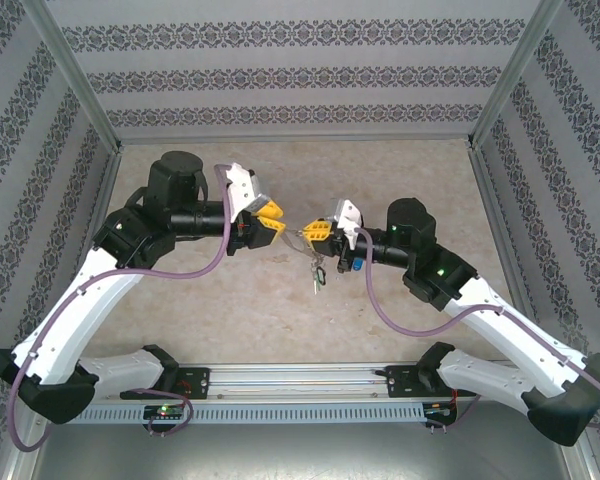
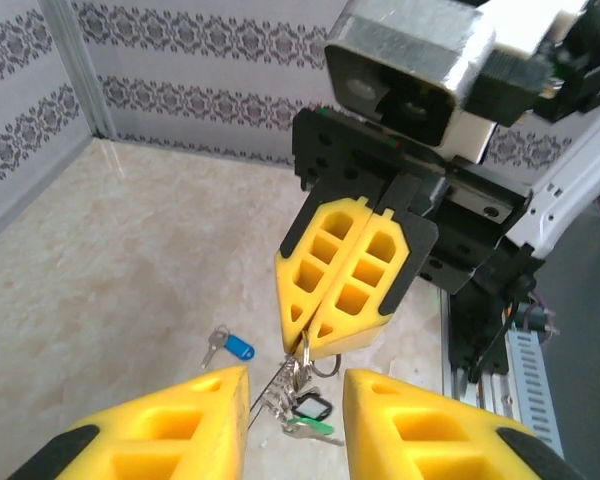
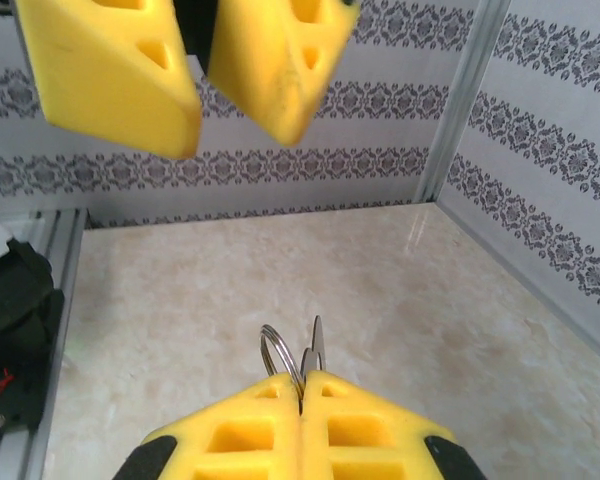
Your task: Put the keys on the keyring
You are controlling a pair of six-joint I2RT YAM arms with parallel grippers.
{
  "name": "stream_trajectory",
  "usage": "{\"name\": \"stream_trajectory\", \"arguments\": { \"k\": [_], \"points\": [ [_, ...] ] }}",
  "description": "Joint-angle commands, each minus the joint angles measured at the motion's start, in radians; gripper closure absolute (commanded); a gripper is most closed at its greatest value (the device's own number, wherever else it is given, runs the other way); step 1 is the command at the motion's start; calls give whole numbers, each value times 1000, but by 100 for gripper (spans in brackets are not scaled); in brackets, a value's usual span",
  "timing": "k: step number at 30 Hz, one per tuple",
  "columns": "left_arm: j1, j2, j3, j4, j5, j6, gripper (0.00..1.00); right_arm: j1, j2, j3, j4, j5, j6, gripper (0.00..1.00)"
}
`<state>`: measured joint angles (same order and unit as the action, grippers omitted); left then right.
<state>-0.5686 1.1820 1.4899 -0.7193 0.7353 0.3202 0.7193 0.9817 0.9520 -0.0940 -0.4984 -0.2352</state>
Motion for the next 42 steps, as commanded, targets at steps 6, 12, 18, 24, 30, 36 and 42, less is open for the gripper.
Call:
{"name": "stream_trajectory", "arguments": {
  "k": [6,12,18,24,30,36,42],
  "points": [
    [-27,75,76,-234,-56,158,63,46,32,63,-65,110,-88,100],
    [-57,110,73,-231,-67,166,62,68,55,83,-74,146,-96,100],
    [-73,131,60,-206,-94,159,61,76,71,92,-72,157,-98,100],
    [-82,148,53,-195,-121,155,68,80,75,93,-70,154,-98,100],
    [-95,164,52,-184,-143,156,81,82,75,92,-71,152,-100,100],
    [-97,160,32,-152,-163,131,100,85,64,85,-76,168,-104,100],
    [-97,113,-5,-75,-170,95,100,83,6,22,-28,180,-82,66]
  ]
}}
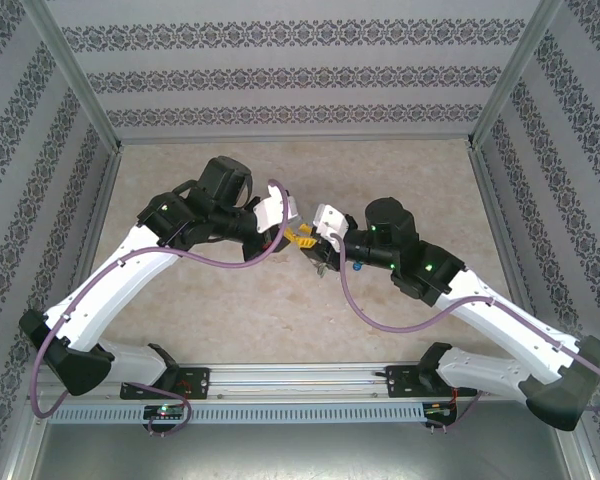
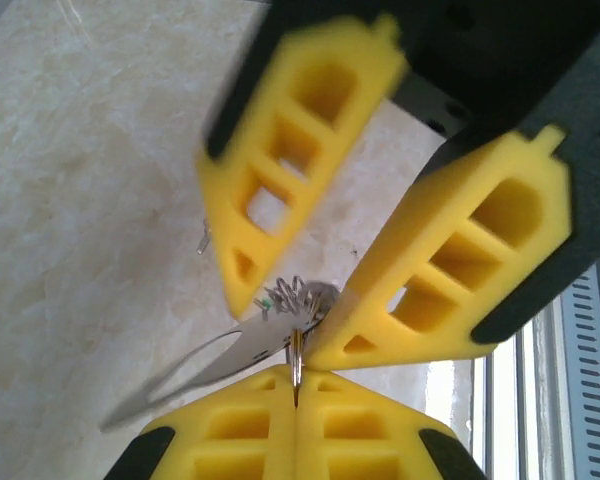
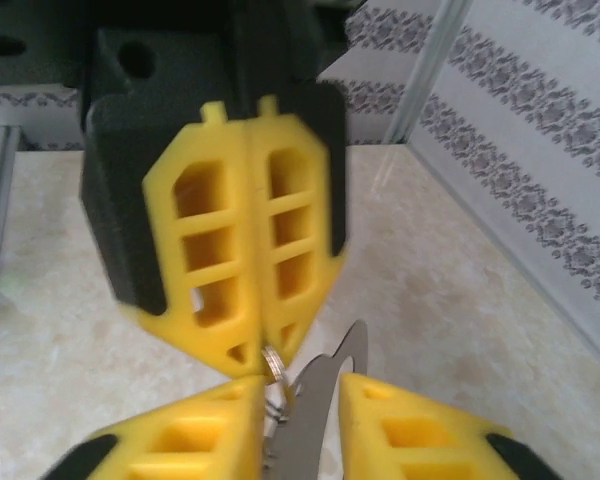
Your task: Put the keys on the keyring
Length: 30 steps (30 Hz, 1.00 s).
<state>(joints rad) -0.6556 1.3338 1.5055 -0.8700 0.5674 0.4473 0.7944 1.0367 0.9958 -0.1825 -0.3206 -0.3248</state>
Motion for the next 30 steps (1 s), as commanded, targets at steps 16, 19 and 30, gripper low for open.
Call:
{"name": "stream_trajectory", "arguments": {
  "k": [16,19,30],
  "points": [
    [-10,-144,-104,237,77,-74,100,1,-124,-103,92,20,92,63],
    [-10,-171,-137,304,114,-100,100,-9,-132,-112,140,-14,115,63],
    [-10,-211,-212,420,173,-134,100,-35,-114,-125,264,-159,198,68]
  ]
}}
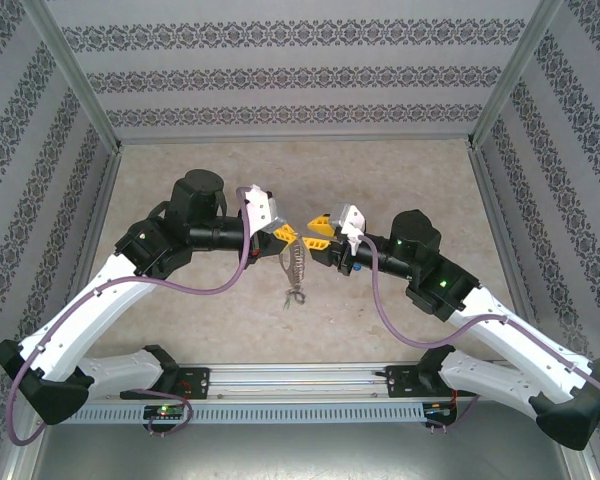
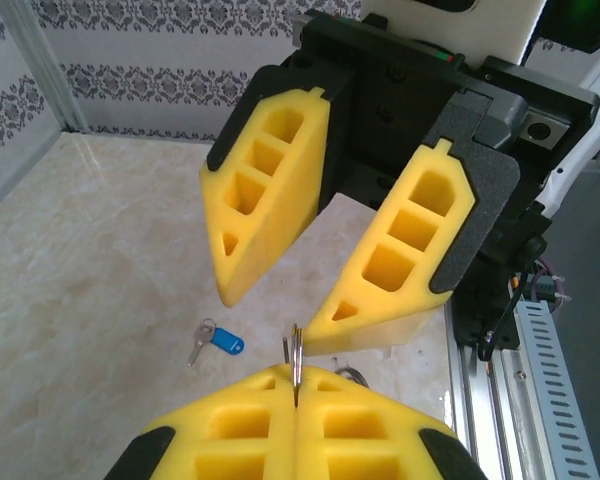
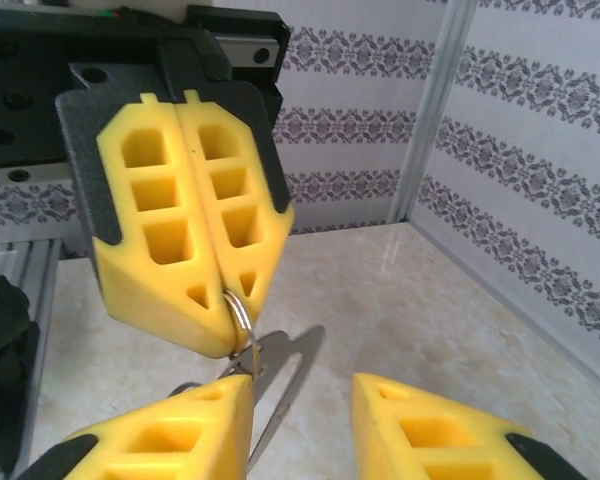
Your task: Put the keys on the keyring
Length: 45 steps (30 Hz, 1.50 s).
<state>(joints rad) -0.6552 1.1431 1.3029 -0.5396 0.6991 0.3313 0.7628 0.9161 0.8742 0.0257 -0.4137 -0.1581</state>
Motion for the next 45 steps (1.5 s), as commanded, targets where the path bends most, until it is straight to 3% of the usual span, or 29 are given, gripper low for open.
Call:
{"name": "stream_trajectory", "arguments": {
  "k": [1,17,23,25,29,33,38,45],
  "points": [
    [-11,-23,-13,93,40,-17,100,-6,8,-3,58,-77,35,69],
    [-11,-28,-32,133,74,-20,100,-4,35,5,60,-124,41,77],
    [-11,-24,-37,120,71,-13,100,-6,17,10,50,-112,20,98],
    [-11,-22,-37,107,61,-8,100,-5,12,15,37,-103,8,100],
    [-10,-1,-12,16,19,39,100,-2,-1,26,-2,-56,-34,100],
    [-11,19,29,-72,-40,88,81,20,-2,65,-101,79,-123,100],
    [-10,53,91,-167,-103,144,79,62,32,131,-230,224,-213,100],
    [-11,79,130,-203,-105,174,77,84,77,184,-303,225,-247,100]
  ]
}}
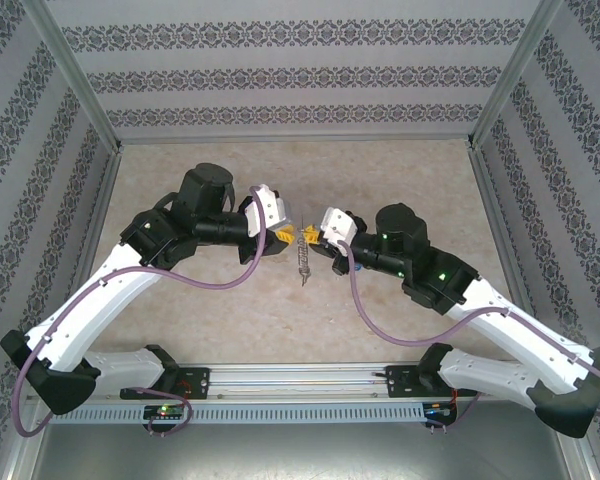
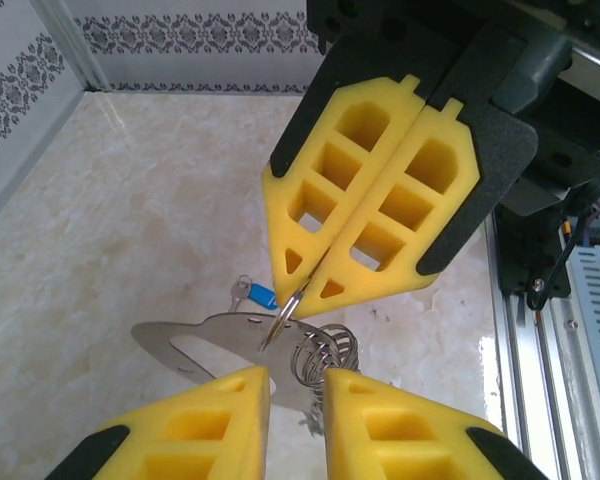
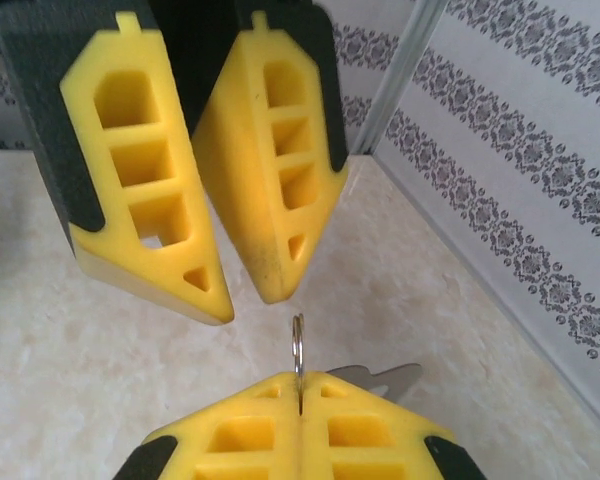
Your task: Put the keys on the keyring
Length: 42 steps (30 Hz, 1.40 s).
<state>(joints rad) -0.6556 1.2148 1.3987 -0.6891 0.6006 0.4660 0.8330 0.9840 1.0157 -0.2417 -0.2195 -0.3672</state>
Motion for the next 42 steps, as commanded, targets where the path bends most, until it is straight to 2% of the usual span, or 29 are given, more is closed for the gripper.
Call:
{"name": "stream_trajectory", "arguments": {
  "k": [1,7,13,21,26,35,42],
  "points": [
    [-11,9,35,-53,-5,41,77,17,15,49,-42,31,-41,100],
    [-10,30,46,-53,25,49,69,30,30,74,-65,1,-47,100],
    [-10,47,51,-48,43,53,69,32,29,76,-64,-21,-49,100],
    [-11,70,60,-44,66,59,71,34,36,78,-63,-38,-46,100],
    [-10,81,56,-51,64,71,81,34,28,74,-64,-35,-45,100],
    [-12,58,30,-51,30,81,77,34,15,66,-54,-35,-41,100],
    [-12,56,23,-46,11,86,80,34,9,62,-46,-39,-42,100]
  ]
}}
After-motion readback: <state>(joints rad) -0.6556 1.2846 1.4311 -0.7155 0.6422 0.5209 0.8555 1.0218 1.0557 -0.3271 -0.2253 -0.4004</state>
